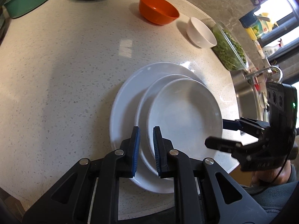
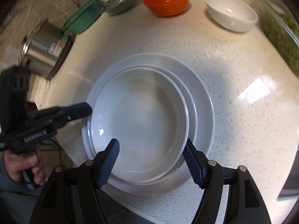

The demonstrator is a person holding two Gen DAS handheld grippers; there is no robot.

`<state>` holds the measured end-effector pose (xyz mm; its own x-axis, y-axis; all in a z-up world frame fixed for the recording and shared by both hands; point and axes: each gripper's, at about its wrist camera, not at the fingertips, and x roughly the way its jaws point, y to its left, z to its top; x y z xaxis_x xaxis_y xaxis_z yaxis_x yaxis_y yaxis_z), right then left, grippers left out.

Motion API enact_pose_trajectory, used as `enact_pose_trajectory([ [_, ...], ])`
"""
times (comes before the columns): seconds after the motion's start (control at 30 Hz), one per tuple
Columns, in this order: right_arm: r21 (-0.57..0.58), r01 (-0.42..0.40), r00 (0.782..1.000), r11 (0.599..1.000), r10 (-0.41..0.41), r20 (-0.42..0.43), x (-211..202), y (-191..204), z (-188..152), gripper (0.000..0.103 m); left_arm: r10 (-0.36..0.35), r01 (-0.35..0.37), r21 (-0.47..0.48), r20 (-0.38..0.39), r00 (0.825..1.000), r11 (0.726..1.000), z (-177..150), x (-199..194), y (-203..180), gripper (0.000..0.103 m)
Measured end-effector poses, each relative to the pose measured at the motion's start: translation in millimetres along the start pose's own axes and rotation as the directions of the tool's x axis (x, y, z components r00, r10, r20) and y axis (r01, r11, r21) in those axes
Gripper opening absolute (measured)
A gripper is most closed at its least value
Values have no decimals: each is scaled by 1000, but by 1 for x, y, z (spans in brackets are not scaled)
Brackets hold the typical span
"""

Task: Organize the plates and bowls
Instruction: 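Move both grippers to the blue-and-green patterned bowl by the teal colander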

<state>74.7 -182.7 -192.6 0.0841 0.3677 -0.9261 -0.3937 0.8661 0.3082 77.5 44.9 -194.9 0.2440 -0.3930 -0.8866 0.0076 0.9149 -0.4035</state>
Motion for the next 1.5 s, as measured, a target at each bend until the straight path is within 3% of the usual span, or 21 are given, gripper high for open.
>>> enact_pose_trajectory([
  [0.43, -204, 122, 992, 971, -128, -15, 15, 25, -3, 78, 64, -57, -143, 50, 997, 988, -11, -12, 20, 14],
  [0.53, -274, 161, 986, 948, -164, 13, 15, 33, -5, 86, 81, -68, -173, 72, 994, 983, -16, -17, 22, 14],
  [0.63, -289, 166, 986, 943, -167, 21, 12, 34, -4, 88, 94, -75, -196, 87, 992, 978, -19, -19, 23, 29],
  [0.7, -287, 152, 988, 946, -148, 33, 9, 31, -3, 95, 92, -66, -210, 115, 989, 975, -24, -23, 22, 61],
  [0.73, -280, 148, 989, 949, -144, 35, 9, 28, -2, 97, 87, -58, -216, 126, 988, 975, -26, -25, 22, 68],
  [0.77, -270, 140, 990, 953, -135, 38, 8, 24, -1, 97, 82, -49, -225, 141, 987, 973, -28, -27, 21, 74],
  [0.83, -259, 103, 994, 960, -92, 56, 0, 17, -2, 97, 79, -36, -240, 172, 982, 970, -32, -33, 18, 76],
  [0.87, -253, 98, 994, 963, -81, 77, -6, 15, -3, 98, 87, -40, -246, 185, 979, 968, -33, -37, 17, 81],
  [0.9, -245, 83, 993, 966, -60, 101, -14, 12, -2, 98, 96, -44, -249, 204, 974, 968, -35, -42, 16, 89],
  [0.97, -190, -63, 983, 980, 94, 160, -36, -3, 4, 100, 96, -32, -256, 241, 966, 966, -38, -54, 17, 103],
  [1.0, -131, -198, 951, 971, 223, 214, -50, -20, 8, 103, 90, -24, -258, 246, 965, 966, -37, -57, 17, 103],
  [1.03, -60, -351, 895, 934, 354, 273, -61, -42, 12, 103, 80, -11, -259, 256, 963, 966, -35, -63, 20, 103],
  [1.07, 14, -493, 830, 870, 465, 308, -64, -62, 16, 103, 74, -3, -255, 272, 959, 967, -31, -69, 22, 103],
  [1.1, 90, -590, 780, 803, 536, 323, -63, -78, 21, 103, 78, -3, -234, 309, 948, 972, -25, -79, 24, 103],
  [1.2, 131, -651, 736, 747, 580, 349, -70, -89, 34, 103, 91, -35, -136, 431, 898, 990, -6, -104, 26, 103],
  [1.27, 93, -698, 678, 710, 613, 406, -81, -86, 39, 103, 80, -39, -97, 464, 882, 994, 9, -114, 33, 103],
  [1.4, 66, -777, 556, 626, 634, 538, -82, -69, 30, 103, 19, 20, -79, 461, 887, 997, 38, -117, 68, 103],
  [1.47, 111, -794, 547, 597, 624, 557, -68, -57, 30, 103, -4, 43, -77, 446, 895, 996, 47, -113, 84, 103],
  [1.5, 149, -809, 539, 568, 618, 572, -59, -50, 30, 103, -22, 58, -74, 414, 910, 996, 55, -108, 98, 103],
])
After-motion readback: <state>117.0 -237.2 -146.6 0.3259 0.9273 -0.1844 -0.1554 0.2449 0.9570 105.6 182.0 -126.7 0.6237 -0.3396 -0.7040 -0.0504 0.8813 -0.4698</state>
